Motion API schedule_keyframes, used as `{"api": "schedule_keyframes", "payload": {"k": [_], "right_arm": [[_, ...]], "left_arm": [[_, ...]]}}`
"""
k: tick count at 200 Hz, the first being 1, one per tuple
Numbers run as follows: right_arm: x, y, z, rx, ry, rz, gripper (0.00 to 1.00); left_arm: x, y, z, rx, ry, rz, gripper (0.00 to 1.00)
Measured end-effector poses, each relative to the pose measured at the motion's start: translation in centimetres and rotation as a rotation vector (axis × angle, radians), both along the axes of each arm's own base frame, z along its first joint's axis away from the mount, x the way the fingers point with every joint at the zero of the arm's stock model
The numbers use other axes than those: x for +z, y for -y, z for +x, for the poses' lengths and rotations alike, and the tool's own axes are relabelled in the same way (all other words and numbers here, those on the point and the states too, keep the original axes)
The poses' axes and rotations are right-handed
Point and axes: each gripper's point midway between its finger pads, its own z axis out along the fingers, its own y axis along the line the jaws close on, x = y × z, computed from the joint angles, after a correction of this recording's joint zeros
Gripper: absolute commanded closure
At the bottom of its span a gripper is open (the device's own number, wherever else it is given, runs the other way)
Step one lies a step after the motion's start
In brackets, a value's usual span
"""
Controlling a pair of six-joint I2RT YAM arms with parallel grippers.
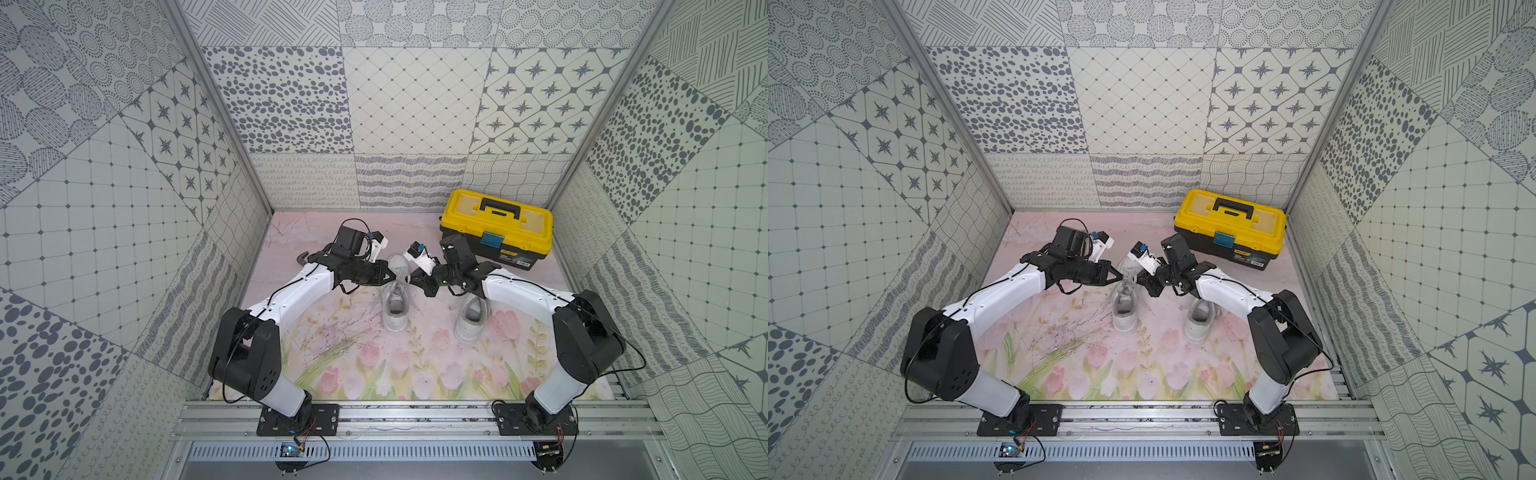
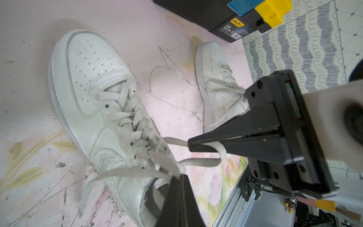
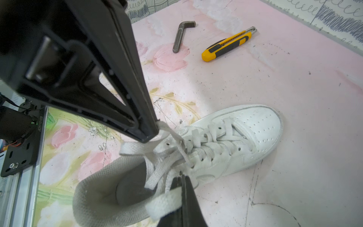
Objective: Tie the shoes
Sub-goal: Tie the shoelace on the shoe.
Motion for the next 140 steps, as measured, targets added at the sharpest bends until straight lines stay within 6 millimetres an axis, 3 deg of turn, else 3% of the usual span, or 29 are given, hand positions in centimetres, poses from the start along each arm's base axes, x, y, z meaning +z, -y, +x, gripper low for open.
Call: {"api": "schedule_keyframes", "payload": {"k": [32,140], "right_arm": [[0.0,-1.1,-0.3,0.032,-0.02,0.005,1.0],[-3.1,-2.4,-1.8,0.094,-0.125,-0.001,1.0]], "left_arm": [[-0.3,0.0,0.0,-0.001,-0.008,0.004,1.0],[-1.5,0.1,-0.7,-0.007,-0.036,0.013,1.0]]}}
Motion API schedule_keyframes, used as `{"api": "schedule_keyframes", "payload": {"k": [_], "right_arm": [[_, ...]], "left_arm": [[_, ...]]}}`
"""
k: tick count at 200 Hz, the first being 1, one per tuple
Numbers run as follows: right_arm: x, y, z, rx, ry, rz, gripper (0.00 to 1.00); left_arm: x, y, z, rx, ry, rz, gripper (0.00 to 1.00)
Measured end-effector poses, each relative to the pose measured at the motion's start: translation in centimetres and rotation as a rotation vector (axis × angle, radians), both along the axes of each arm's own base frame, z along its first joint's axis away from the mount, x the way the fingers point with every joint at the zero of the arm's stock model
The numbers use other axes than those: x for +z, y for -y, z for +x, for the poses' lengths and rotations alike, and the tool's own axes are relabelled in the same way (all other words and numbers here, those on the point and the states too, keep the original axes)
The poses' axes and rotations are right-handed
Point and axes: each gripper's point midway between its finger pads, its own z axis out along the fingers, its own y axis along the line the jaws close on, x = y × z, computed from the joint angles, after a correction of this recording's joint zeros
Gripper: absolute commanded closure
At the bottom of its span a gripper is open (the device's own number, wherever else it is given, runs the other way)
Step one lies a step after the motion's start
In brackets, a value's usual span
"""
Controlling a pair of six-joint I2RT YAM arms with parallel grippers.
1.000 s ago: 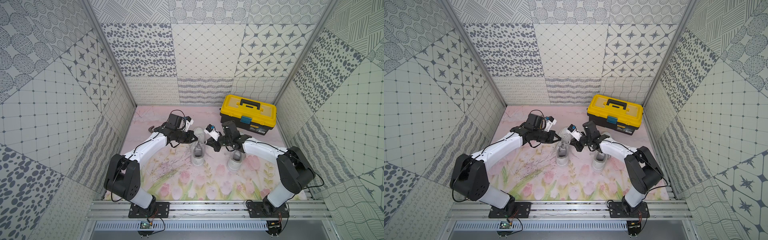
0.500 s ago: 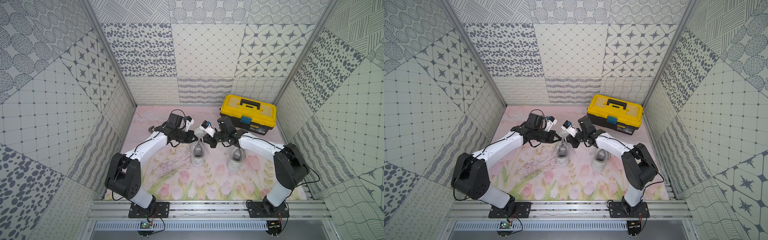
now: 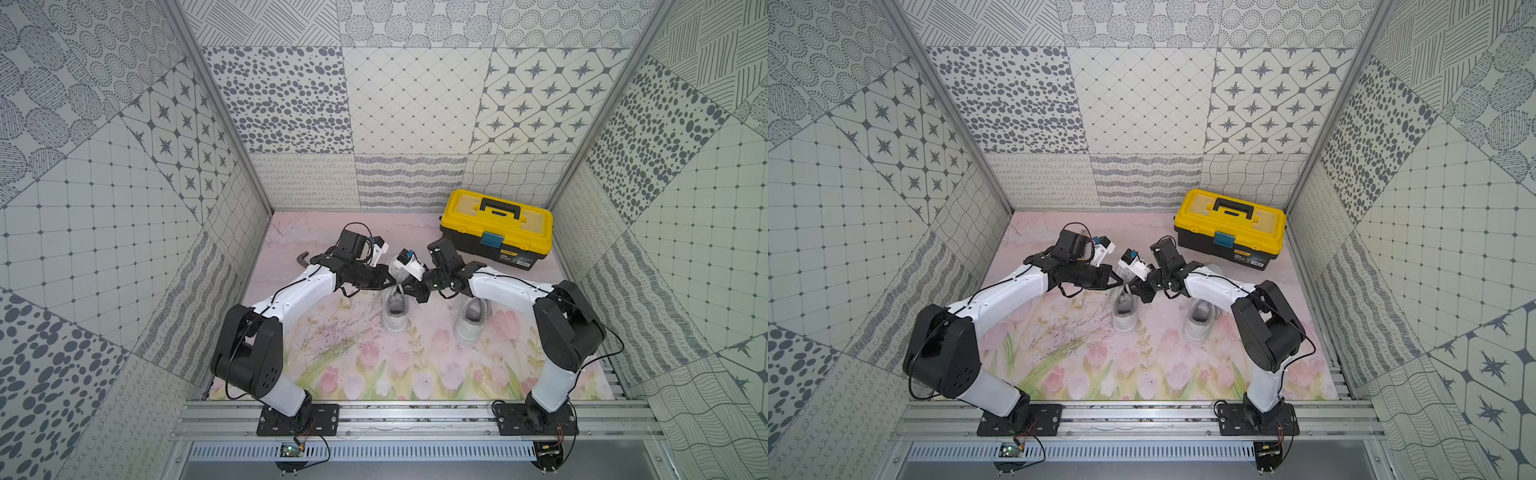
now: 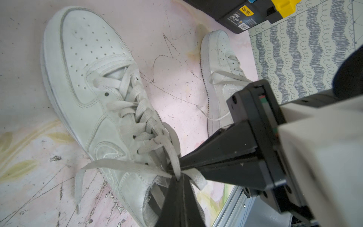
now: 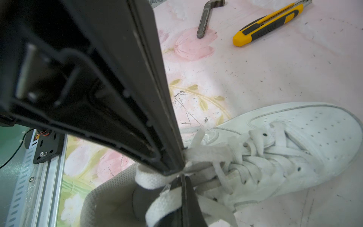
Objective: Tie the shoes
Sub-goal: Tie the shoelace on the shoe.
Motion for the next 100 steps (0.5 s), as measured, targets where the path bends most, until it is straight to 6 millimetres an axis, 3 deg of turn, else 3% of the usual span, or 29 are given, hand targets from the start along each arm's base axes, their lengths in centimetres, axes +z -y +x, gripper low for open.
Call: {"api": "schedule_keyframes", "payload": {"k": [100], "right_arm": [[-0.33,-0.9,0.77,-0.009,-0.05,0.011,1.0]], "left_arm": [[0.22,0.39,-0.07,-0.007,0.018,-0.02,1.0]]}}
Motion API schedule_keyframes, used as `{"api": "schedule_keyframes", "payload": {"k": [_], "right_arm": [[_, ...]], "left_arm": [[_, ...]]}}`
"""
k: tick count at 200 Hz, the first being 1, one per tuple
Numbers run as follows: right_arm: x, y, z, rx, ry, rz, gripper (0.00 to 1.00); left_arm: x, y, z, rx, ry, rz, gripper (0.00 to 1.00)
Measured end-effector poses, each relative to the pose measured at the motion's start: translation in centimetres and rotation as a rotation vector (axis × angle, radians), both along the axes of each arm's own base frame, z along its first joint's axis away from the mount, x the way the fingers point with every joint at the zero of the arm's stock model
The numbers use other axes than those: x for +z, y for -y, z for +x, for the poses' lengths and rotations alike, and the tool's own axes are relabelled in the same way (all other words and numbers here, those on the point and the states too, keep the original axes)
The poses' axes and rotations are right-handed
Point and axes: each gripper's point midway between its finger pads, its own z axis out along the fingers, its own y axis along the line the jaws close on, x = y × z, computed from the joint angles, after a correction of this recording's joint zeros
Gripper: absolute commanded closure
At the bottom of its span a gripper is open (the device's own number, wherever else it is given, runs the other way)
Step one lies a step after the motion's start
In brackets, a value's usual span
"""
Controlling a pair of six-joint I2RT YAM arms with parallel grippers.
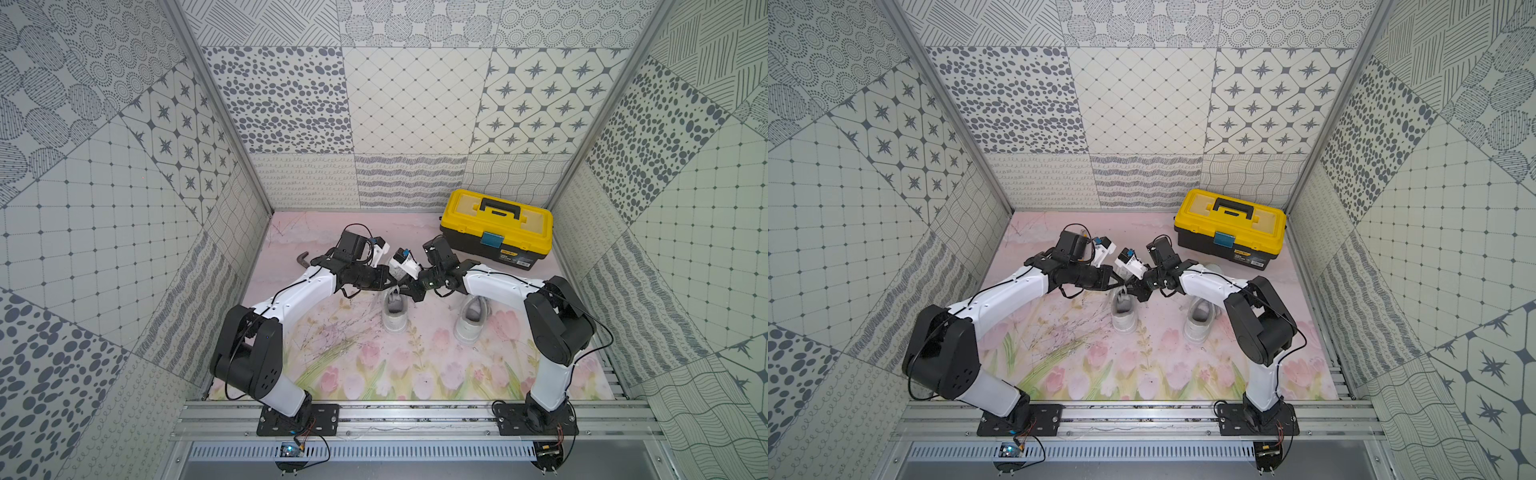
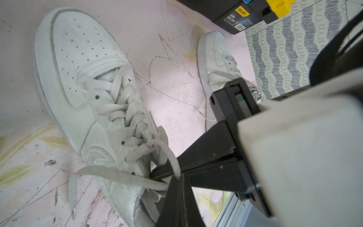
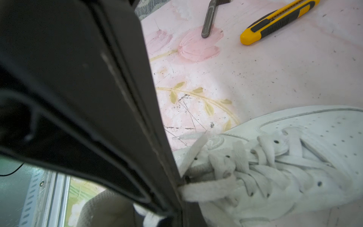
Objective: Tie the shoes
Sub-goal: Tie the shoelace on the shoe.
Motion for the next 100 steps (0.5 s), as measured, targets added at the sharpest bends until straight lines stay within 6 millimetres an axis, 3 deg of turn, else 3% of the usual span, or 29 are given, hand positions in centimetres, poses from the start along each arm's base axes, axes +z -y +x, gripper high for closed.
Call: {"api": "schedule_keyframes", "payload": {"k": [100], "right_arm": [[-0.46,0.34,0.26,-0.031,-0.073,-0.023,1.0]], "left_arm": [[0.02,0.54,0.01,-0.009,0.004,-0.019,1.0]]}}
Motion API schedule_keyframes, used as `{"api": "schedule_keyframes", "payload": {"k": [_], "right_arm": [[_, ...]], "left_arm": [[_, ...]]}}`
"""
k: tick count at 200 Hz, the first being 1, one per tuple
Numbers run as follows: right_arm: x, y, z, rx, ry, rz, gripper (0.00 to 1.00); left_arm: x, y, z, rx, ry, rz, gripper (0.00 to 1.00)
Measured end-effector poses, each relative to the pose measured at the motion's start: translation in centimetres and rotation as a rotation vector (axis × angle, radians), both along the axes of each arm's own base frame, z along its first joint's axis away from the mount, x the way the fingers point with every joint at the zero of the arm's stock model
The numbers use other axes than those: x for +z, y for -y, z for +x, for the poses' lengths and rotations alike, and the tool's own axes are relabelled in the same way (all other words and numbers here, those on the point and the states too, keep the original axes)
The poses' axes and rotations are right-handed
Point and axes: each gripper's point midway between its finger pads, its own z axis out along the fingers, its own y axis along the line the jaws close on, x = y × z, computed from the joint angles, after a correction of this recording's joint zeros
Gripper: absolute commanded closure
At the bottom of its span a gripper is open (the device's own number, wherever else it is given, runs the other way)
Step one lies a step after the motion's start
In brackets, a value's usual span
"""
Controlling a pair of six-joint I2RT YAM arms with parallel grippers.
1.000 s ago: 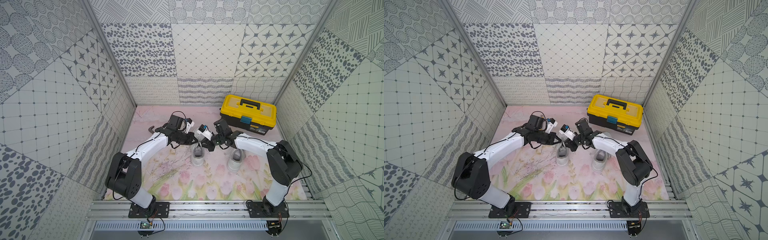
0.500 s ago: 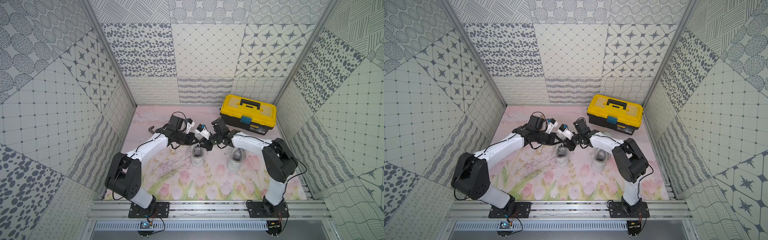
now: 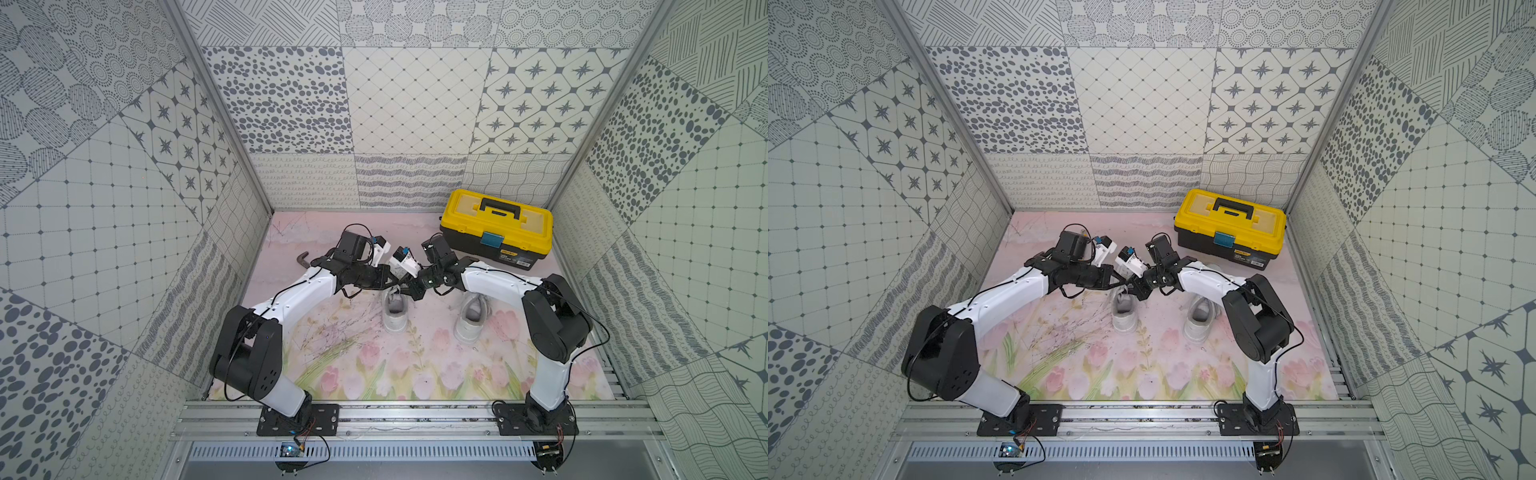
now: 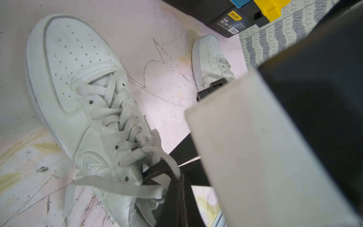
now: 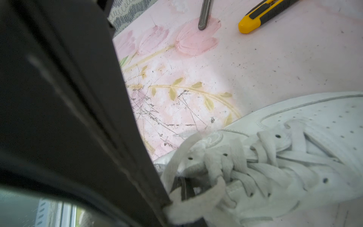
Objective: Tie the shoes
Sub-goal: Tie the shoelace on the shoe.
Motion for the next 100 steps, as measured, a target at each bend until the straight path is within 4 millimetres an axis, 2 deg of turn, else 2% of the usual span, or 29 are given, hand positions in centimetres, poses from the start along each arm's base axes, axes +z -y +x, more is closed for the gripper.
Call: {"api": "schedule_keyframes", "payload": {"k": [31,79,100], "right_arm": [[0.2,0.7,0.7,-0.026,-0.009,0.004,1.0],[1.8,2.3,1.8,-0.068,0.014,0.028,1.0],[2.1,2.7,2.1,-0.076,0.022,0.033,0.97]], "left_arm": [[-0.9,0.2,0.0,-0.004,-0.017,0.013,1.0],[-1.9,0.1,0.2,0.0,-0.028,0.037,1.0],[-2.1,0.0,0.2,0.001,-0.03,0.042,1.0]]}}
